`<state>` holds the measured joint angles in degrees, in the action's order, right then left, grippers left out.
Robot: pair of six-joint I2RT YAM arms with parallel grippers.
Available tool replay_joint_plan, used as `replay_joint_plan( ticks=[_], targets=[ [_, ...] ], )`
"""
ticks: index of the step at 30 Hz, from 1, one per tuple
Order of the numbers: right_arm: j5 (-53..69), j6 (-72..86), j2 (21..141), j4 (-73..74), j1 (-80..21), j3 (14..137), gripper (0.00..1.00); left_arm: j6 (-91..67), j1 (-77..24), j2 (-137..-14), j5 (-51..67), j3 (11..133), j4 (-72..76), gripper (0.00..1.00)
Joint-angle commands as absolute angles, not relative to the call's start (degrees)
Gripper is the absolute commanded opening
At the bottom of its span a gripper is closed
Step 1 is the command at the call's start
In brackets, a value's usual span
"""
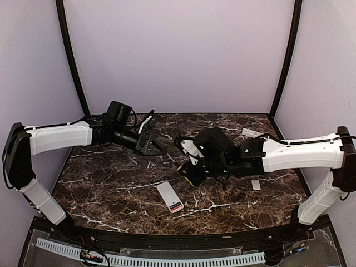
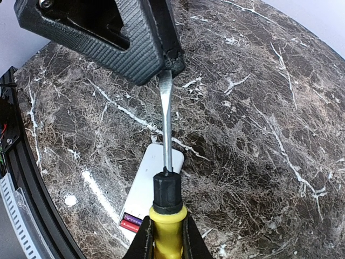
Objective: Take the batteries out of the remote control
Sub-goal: Pass from the right arm to the left
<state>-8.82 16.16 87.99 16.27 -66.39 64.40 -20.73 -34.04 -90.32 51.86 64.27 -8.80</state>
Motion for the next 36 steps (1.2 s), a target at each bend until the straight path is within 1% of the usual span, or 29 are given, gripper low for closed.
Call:
replay_joint_plan(
  ticks=[1,6,15,23,26,31,33,36],
  targets=[
    [-8.8,15.2,88.5,13.9,-67.1,66.4,0.02,-20.5,-34.6,-90.9,53.6,64.7,-8.8,0.31],
    [-8.8,15.1,88.8,14.0,-67.3,66.6,0.02,-20.6,-34.9,-91.4,54.1,64.8,-8.7,0.28],
    [-8.8,15.0,89.5,13.7,-67.5,66.8,0.01,-20.6,-35.5,-92.2,54.7,65.1,-8.8,0.18],
    [-8.8,14.9,90.1,13.6,-67.5,67.0,0.01,-20.3,-35.5,-92.7,55.1,65.4,-9.4,0.07],
    [-8.9,14.8,90.1,13.6,-67.5,66.9,0.01,-20.4,-35.5,-92.9,55.2,65.5,-9.4,0.01],
    [-9.2,15.1,90.1,13.3,-67.5,66.5,0.02,-20.6,-35.5,-92.9,55.5,65.5,-9.1,0.0],
    [-9.3,15.4,89.7,12.8,-67.5,66.1,0.06,-20.7,-35.5,-92.7,55.4,65.5,-8.9,0.0],
    [-9.3,15.8,88.9,11.8,-67.5,65.5,0.27,-21.0,-35.5,-92.3,55.0,65.3,-8.3,0.0]
  ],
)
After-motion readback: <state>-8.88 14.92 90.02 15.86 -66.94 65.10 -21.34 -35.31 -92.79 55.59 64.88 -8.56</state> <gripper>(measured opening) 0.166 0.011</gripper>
